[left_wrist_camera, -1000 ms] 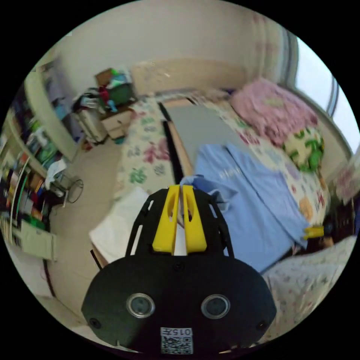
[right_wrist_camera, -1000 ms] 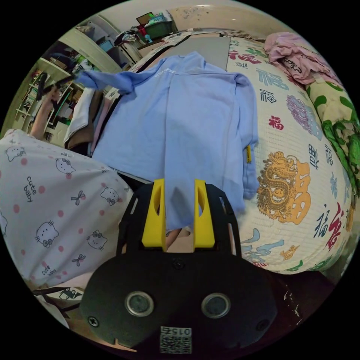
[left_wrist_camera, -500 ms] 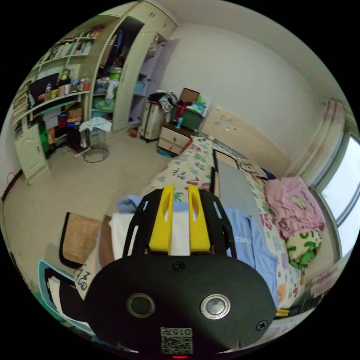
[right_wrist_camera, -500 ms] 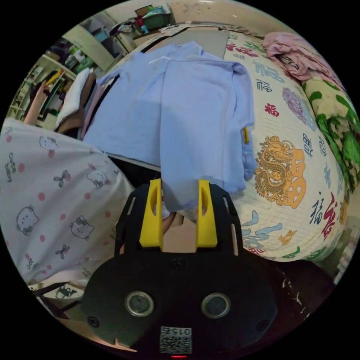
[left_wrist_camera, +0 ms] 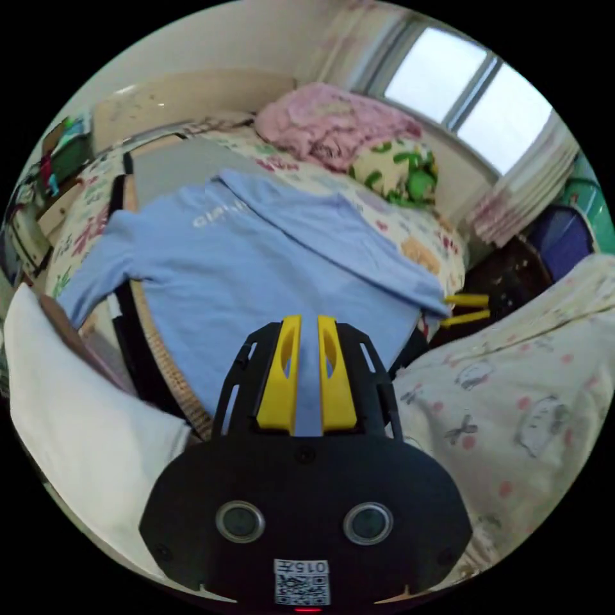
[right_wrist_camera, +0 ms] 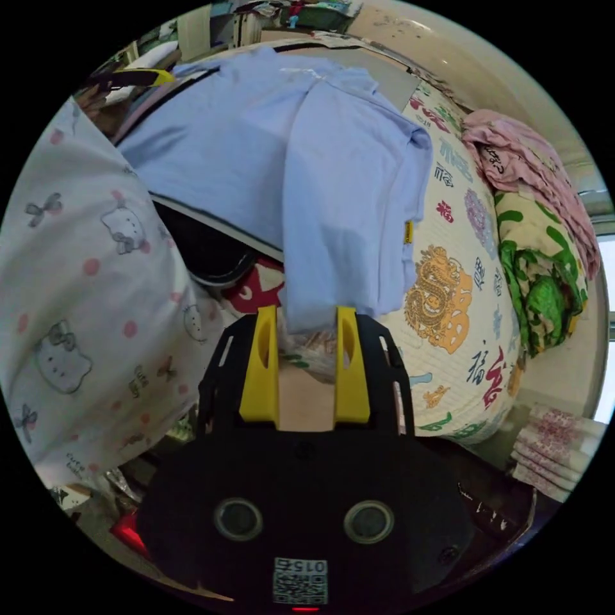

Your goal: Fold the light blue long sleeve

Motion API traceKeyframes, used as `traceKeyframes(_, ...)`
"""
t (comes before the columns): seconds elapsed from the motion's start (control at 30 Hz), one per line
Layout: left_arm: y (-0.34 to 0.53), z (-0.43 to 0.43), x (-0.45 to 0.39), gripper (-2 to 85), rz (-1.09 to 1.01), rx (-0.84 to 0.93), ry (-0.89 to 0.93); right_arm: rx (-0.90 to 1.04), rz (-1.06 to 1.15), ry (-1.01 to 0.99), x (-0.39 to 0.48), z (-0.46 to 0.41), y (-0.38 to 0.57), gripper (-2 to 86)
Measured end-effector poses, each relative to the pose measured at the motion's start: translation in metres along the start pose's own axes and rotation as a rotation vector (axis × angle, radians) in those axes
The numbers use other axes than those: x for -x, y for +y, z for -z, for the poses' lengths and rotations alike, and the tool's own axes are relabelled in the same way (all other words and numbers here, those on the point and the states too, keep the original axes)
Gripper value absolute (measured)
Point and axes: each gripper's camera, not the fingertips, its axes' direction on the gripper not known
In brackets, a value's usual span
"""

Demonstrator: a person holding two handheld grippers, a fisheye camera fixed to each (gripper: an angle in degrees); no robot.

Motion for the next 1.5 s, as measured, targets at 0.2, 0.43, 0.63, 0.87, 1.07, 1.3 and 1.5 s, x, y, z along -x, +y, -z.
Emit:
traceKeyframes(0.2, -0.014, -0.047, -0.02, 4.6, -0.05, 0.145, -0.021, -0.1, -0.103, 0.113, -0.018, 0.039, 0.012, 5.9)
traceKeyframes(0.43, -0.03, -0.058, -0.013, 4.2, -0.021, 0.2, -0.022, -0.499, -0.351, -0.19, -0.091, 0.088, 0.059, 8.6)
traceKeyframes(0.63, -0.038, -0.067, -0.007, 3.8, 0.009, 0.222, -0.052, -0.31, -0.692, -0.469, -0.1, 0.013, 0.119, 12.8)
traceKeyframes(0.87, -0.055, -0.077, 0.0, 2.4, 0.002, 0.219, -0.028, -0.247, -0.777, -0.371, -0.079, -0.019, 0.105, 13.3)
traceKeyframes(1.07, -0.069, -0.086, 0.007, 1.2, 0.02, 0.219, 0.0, -0.291, -0.655, -0.324, -0.165, 0.003, 0.082, 5.0)
traceKeyframes(1.3, -0.08, -0.099, 0.013, 0.7, 0.102, 0.217, 0.019, -0.615, -0.831, 0.043, -0.434, 0.108, 0.058, 4.7)
traceKeyframes(1.5, -0.089, -0.108, 0.009, 0.9, 0.186, 0.231, -0.035, -0.665, -0.816, -0.111, -0.513, 0.112, -0.012, 12.6)
